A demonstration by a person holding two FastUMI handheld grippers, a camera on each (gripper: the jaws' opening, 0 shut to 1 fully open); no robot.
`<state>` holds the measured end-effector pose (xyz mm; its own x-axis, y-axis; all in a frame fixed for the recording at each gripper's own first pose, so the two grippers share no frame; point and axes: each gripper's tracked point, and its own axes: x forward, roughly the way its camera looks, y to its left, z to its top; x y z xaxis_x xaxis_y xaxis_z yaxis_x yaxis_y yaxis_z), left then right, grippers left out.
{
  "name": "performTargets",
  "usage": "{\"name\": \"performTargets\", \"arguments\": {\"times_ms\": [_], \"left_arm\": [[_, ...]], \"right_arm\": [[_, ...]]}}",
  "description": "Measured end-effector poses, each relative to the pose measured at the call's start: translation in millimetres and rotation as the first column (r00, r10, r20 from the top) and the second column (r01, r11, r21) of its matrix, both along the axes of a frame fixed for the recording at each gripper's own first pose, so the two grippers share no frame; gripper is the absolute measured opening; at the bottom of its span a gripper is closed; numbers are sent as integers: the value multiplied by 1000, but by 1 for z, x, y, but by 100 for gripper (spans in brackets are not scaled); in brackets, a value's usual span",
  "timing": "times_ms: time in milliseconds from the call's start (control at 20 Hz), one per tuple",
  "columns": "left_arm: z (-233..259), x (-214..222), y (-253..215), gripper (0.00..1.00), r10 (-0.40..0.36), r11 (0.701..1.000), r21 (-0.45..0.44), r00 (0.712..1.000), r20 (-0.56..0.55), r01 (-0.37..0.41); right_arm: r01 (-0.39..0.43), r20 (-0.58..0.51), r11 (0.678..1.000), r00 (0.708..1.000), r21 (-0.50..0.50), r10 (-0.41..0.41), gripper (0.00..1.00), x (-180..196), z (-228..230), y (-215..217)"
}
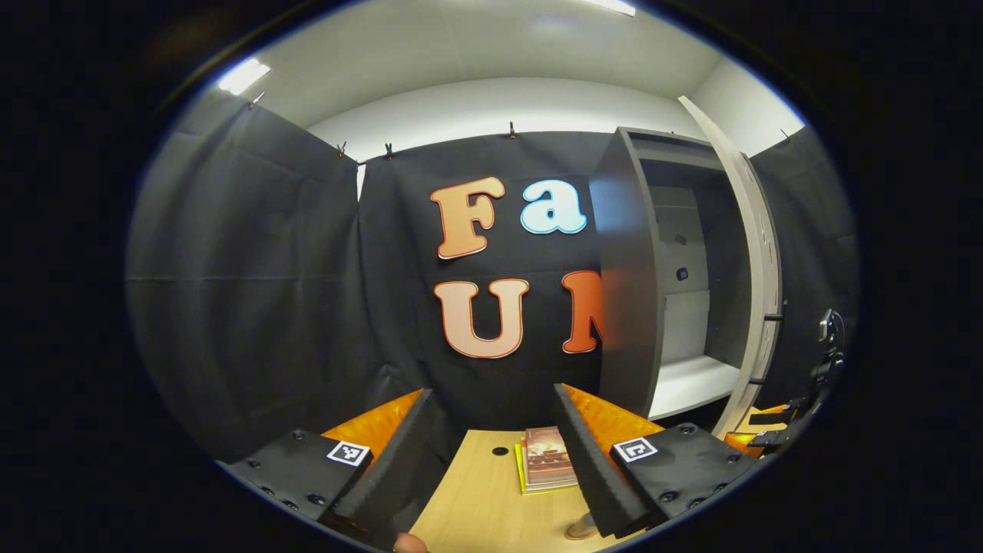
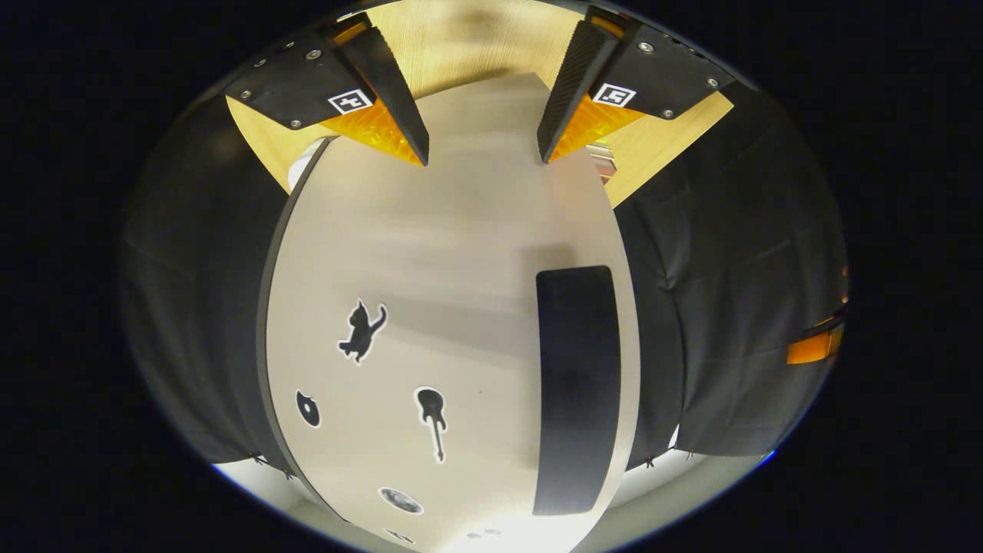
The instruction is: Open the cabinet door with the right hand, grasp the bottle in the cabinet with the left hand and place it on the coaster, then close the cabinet door with the right hand.
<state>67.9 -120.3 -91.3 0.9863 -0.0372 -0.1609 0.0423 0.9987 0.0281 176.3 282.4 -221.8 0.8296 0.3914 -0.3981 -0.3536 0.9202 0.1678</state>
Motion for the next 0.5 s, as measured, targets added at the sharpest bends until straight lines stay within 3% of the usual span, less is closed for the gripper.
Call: {"name": "performTargets", "arguments": {"times_ms": [500], "left_arm": [[-15, 30, 38, 99, 11, 1000, 6, 1000, 1, -11]], "right_arm": [[73, 43, 997, 996, -10, -73, 88, 30, -3, 7]]}}
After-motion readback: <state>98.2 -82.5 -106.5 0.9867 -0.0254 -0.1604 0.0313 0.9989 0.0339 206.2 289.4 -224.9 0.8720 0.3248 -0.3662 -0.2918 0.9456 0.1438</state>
